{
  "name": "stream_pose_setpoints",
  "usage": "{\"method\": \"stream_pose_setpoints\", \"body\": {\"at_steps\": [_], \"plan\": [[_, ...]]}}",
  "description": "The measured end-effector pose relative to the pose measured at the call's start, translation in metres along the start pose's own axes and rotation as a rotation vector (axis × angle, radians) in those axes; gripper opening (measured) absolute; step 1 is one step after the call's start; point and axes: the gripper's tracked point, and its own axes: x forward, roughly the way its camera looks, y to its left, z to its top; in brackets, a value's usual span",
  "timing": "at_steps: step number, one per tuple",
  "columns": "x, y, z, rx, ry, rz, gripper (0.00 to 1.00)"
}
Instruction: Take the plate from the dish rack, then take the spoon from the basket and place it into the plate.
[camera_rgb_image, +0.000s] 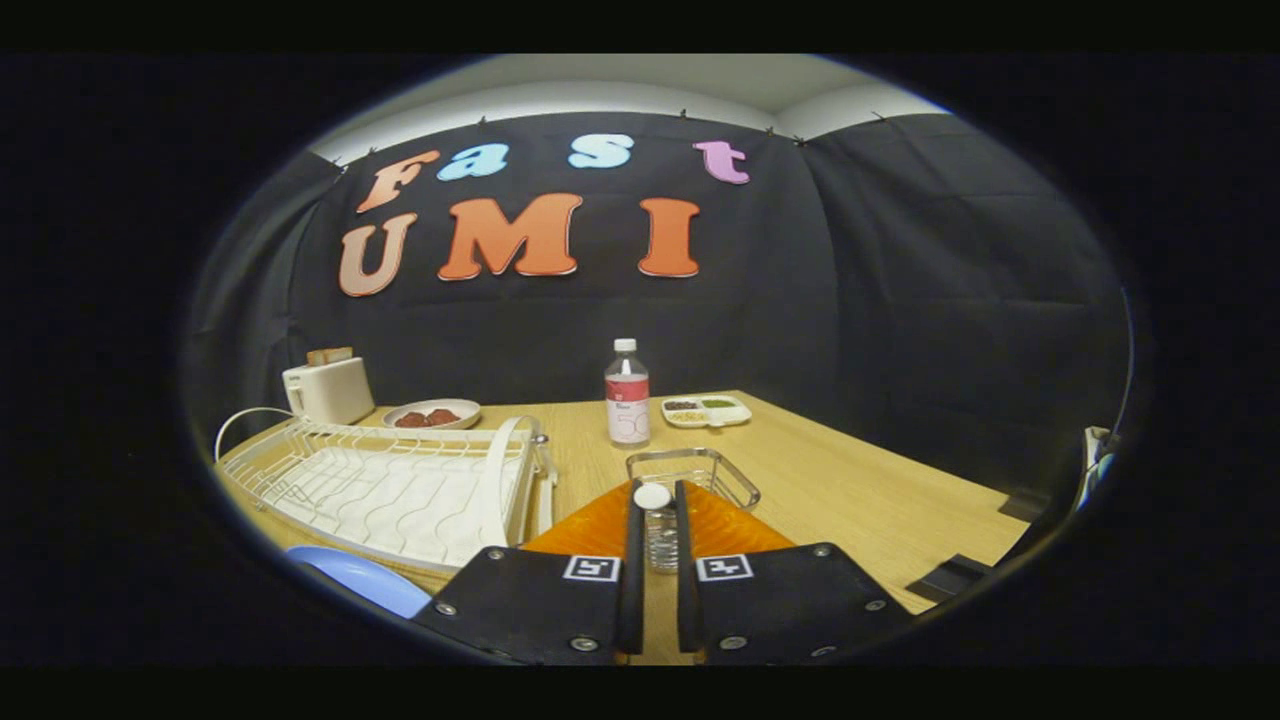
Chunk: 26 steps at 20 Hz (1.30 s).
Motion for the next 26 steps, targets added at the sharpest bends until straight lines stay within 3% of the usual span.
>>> {"method": "stream_pose_setpoints", "body": {"at_steps": [4, 14, 22, 26], "plan": [[-0.002, -0.005, 0.005, 0.003, -0.002, 0.002, 0.07], [-0.050, -0.016, 0.059, -0.002, -0.105, 0.031, 0.07], [-0.117, 0.007, 0.081, 0.014, -0.162, 0.120, 0.07], [-0.149, 0.040, 0.074, 0.036, -0.149, 0.208, 0.07]]}}
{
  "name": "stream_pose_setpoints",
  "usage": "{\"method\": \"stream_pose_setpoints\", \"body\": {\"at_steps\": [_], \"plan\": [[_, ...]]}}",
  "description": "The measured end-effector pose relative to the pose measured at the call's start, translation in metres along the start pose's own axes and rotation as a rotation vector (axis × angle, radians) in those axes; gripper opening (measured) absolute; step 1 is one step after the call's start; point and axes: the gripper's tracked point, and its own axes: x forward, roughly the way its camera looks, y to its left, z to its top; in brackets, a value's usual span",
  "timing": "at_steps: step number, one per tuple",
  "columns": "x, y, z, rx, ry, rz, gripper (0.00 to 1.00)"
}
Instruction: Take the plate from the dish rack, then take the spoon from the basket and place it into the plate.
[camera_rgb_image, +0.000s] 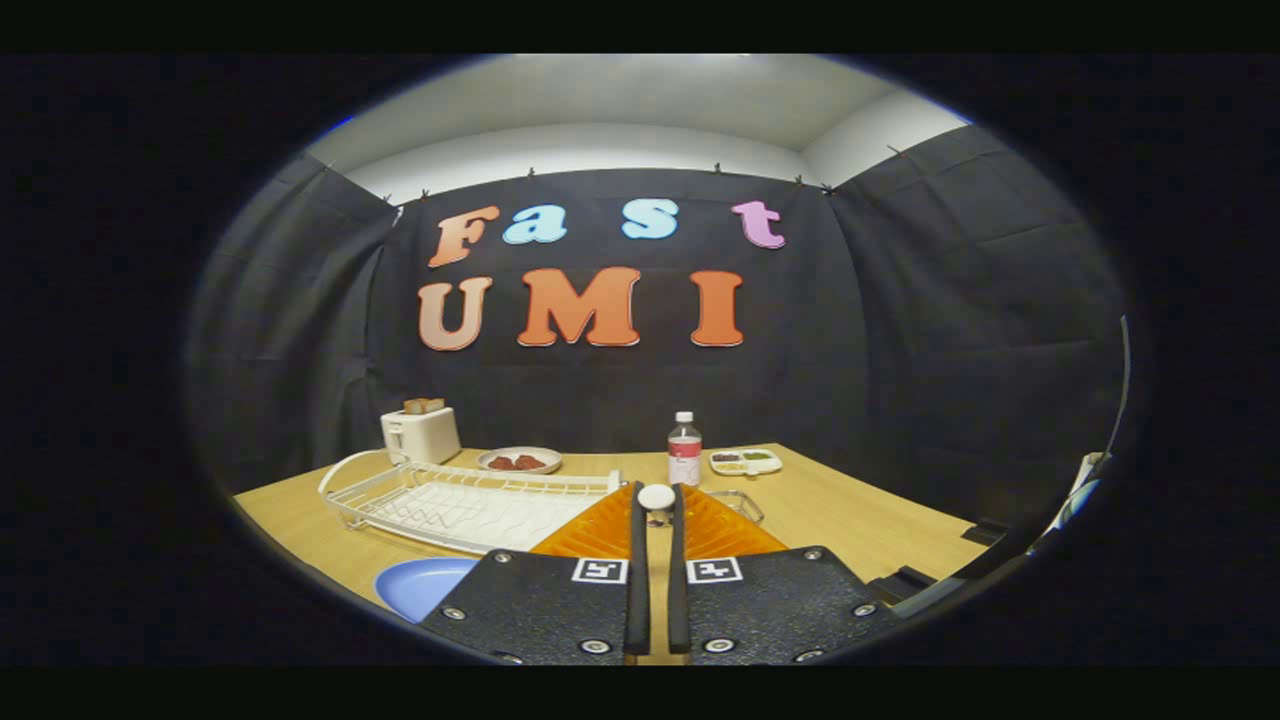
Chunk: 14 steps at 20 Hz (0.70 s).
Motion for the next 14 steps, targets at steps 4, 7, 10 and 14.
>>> {"method": "stream_pose_setpoints", "body": {"at_steps": [4, 7, 10, 14], "plan": [[-0.021, 0.038, -0.009, -0.005, 0.005, 0.070, 0.07], [-0.029, 0.066, -0.022, -0.006, 0.020, 0.117, 0.07], [-0.032, 0.091, -0.035, -0.012, 0.029, 0.167, 0.07], [-0.036, 0.116, -0.053, -0.016, 0.051, 0.217, 0.07]]}}
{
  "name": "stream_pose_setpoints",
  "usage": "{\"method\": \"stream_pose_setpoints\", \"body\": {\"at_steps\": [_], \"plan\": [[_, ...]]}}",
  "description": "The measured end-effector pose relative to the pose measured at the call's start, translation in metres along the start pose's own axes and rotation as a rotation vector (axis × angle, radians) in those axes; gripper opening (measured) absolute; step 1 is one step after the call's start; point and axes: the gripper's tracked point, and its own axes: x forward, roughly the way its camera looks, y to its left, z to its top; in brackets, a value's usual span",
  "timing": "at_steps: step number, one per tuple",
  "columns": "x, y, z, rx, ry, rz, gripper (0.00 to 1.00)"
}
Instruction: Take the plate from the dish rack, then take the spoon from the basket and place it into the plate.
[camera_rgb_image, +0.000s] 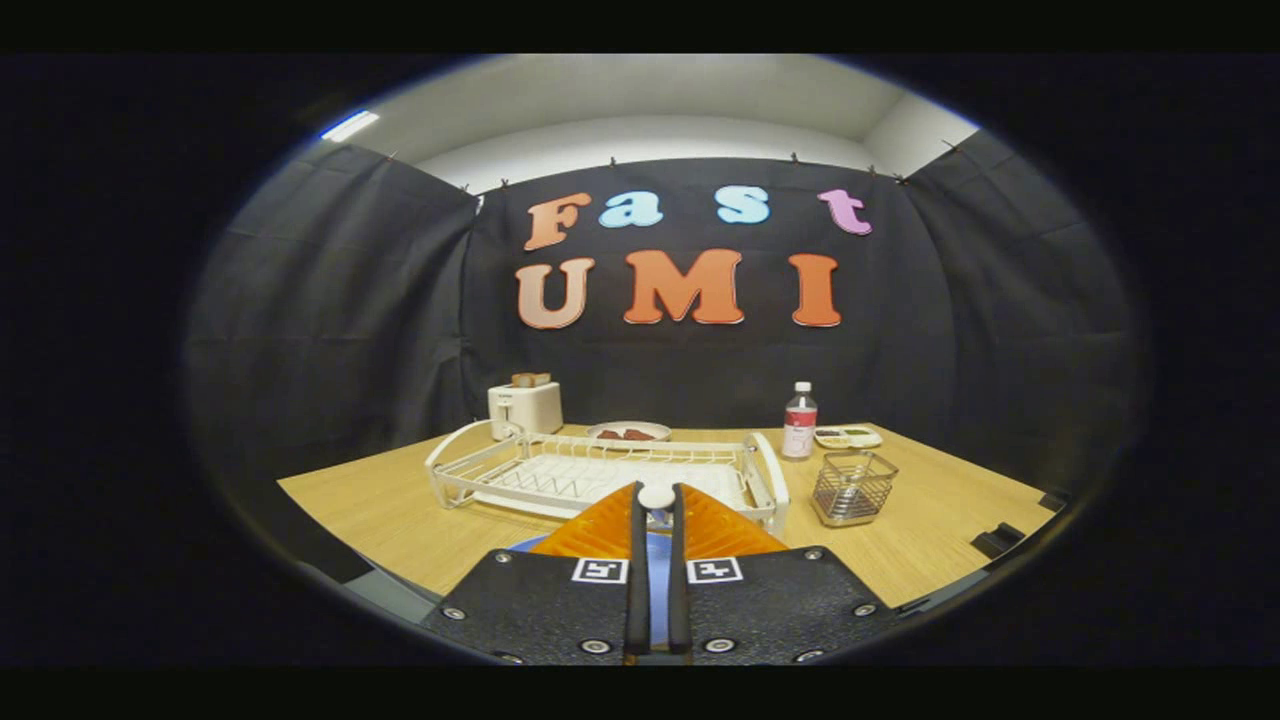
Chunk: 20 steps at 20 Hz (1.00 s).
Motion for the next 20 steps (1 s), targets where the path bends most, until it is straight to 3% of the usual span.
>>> {"method": "stream_pose_setpoints", "body": {"at_steps": [11, 14, 18, 20], "plan": [[0.003, 0.029, -0.049, -0.018, 0.085, 0.076, 0.09], [0.002, 0.038, -0.064, -0.009, 0.147, 0.110, 0.15], [0.003, 0.031, -0.077, -0.023, 0.200, 0.096, 0.20], [0.003, 0.025, -0.074, -0.015, 0.207, 0.084, 0.35]]}}
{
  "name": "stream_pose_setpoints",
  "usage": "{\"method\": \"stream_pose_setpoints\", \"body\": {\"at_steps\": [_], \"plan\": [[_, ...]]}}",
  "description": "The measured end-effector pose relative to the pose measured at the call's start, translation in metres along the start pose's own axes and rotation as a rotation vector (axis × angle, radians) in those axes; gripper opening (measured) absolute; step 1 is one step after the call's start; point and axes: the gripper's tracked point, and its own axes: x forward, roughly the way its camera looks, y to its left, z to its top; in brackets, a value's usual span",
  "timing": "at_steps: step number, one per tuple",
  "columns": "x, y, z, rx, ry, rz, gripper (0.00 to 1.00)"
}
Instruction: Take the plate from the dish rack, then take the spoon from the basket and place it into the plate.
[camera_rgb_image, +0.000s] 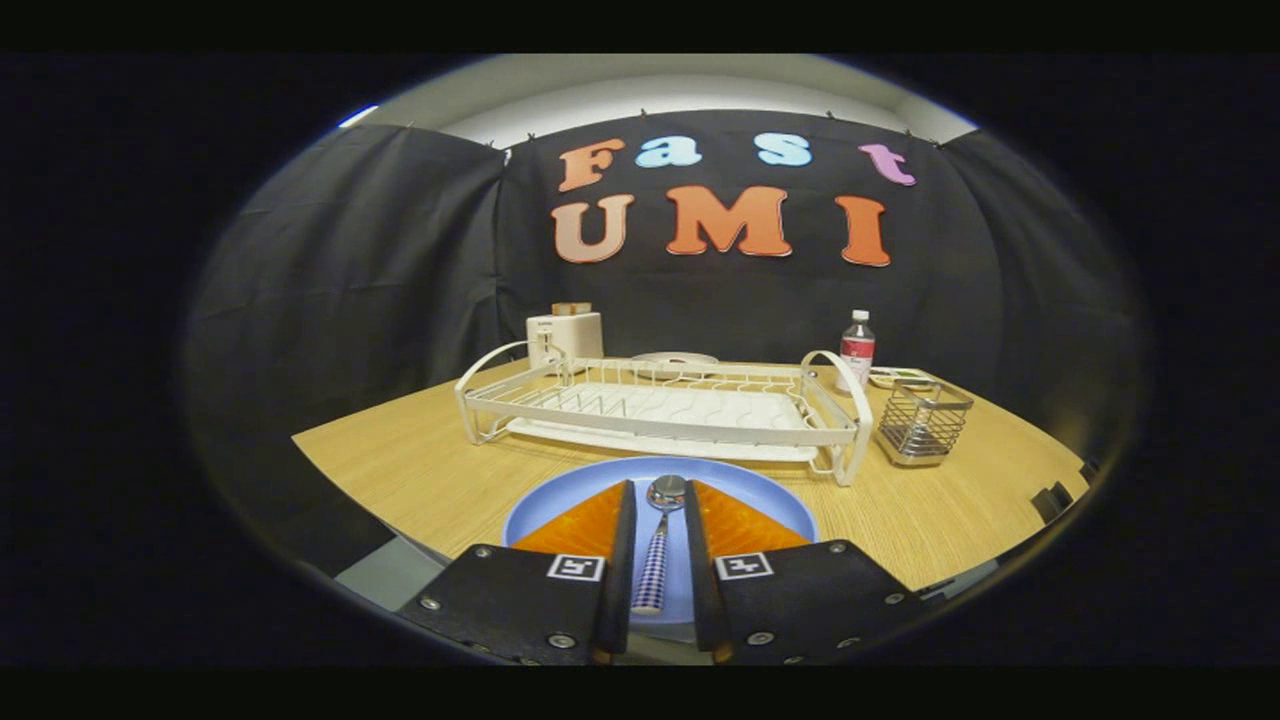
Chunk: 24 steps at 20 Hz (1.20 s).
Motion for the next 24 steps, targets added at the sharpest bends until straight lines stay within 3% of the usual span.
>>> {"method": "stream_pose_setpoints", "body": {"at_steps": [2, 3, 9, 17, 24], "plan": [[0.000, -0.012, 0.007, 0.003, -0.009, -0.022, 0.49], [-0.001, -0.018, 0.010, 0.004, -0.013, -0.030, 0.63], [-0.011, -0.072, 0.038, 0.047, -0.059, -0.120, 0.97], [-0.029, -0.156, 0.086, 0.027, -0.138, -0.239, 0.97], [-0.040, -0.180, 0.096, 0.044, -0.172, -0.276, 0.97]]}}
